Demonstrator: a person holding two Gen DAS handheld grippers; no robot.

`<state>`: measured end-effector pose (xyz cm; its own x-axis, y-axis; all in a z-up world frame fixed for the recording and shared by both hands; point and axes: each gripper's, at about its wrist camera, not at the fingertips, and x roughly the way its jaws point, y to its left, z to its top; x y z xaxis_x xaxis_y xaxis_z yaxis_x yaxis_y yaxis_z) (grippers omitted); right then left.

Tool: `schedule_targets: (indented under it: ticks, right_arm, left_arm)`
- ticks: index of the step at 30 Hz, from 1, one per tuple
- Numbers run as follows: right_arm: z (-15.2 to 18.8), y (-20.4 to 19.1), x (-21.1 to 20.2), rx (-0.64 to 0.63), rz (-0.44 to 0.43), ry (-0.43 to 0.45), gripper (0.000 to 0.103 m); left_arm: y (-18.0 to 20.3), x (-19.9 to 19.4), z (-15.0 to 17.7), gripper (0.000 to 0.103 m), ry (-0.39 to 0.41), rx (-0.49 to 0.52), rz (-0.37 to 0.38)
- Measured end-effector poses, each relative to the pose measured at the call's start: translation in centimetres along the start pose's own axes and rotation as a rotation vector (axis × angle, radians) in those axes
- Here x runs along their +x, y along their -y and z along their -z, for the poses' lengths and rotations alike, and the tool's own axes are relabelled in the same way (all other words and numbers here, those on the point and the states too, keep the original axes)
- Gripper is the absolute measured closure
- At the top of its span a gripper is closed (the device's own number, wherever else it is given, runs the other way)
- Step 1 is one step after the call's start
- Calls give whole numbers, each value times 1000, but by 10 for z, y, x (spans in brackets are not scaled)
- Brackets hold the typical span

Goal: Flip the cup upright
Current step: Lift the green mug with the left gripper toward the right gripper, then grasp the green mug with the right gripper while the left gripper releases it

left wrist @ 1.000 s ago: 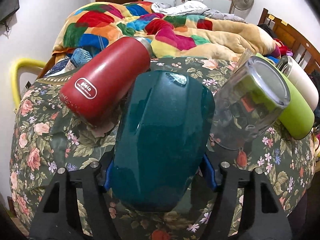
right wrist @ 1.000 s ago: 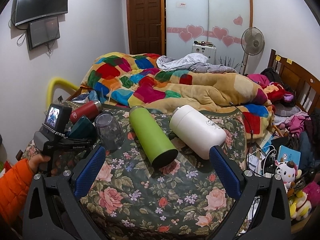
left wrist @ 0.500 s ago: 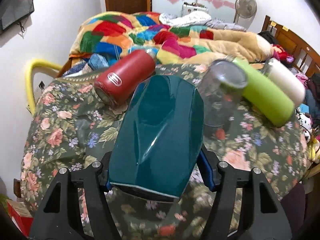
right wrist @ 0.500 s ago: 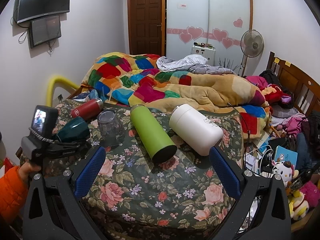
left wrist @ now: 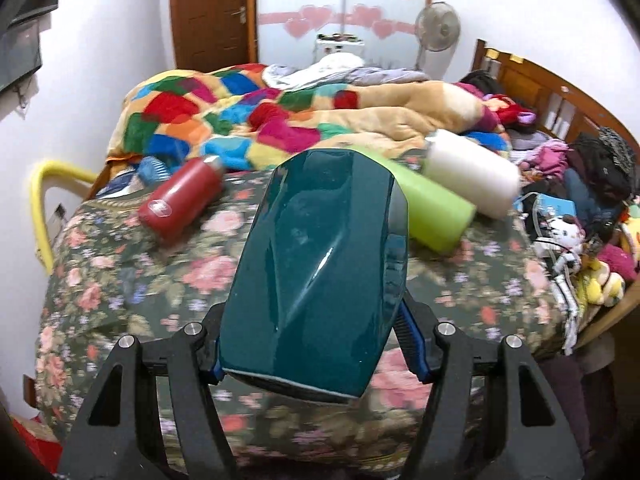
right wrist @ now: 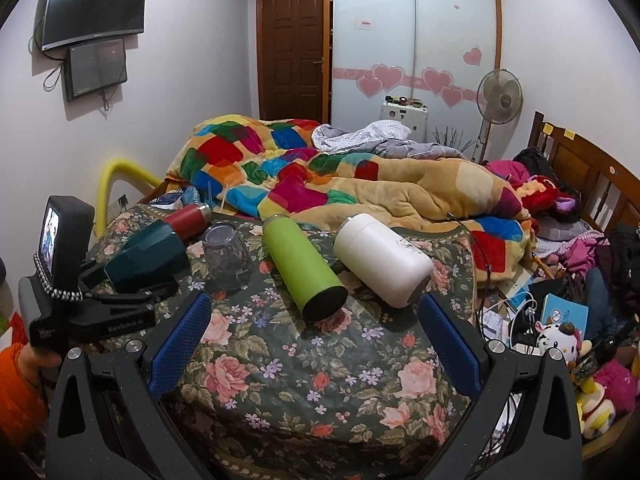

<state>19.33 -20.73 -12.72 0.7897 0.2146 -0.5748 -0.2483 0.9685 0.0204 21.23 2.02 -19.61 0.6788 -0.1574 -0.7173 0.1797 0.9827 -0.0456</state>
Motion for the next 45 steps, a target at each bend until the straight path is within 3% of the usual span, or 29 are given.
schedule_targets:
  ticks: [12, 23, 26, 34, 39, 45]
  right_arm:
    - [11, 13, 2, 2, 23, -28, 0]
    - [21, 24, 18, 1, 42, -89, 0]
    - [24, 25, 23, 6, 43, -106, 0]
    - [26, 23, 31, 19, 23, -137, 0]
    - [25, 20, 32, 31, 11, -144, 0]
    - [22, 14, 38, 61, -26, -161, 0]
  left_arm:
    - [64, 50, 21, 38, -63, 42, 75]
    - [85, 82, 40, 38, -86, 67, 39]
    - [87, 89, 42, 38, -133, 68, 47]
    - [91, 78, 40, 35, -167, 97, 77]
    - [79, 41, 31, 18, -91, 68, 75]
    - [46, -6, 23, 16, 7, 30, -9]
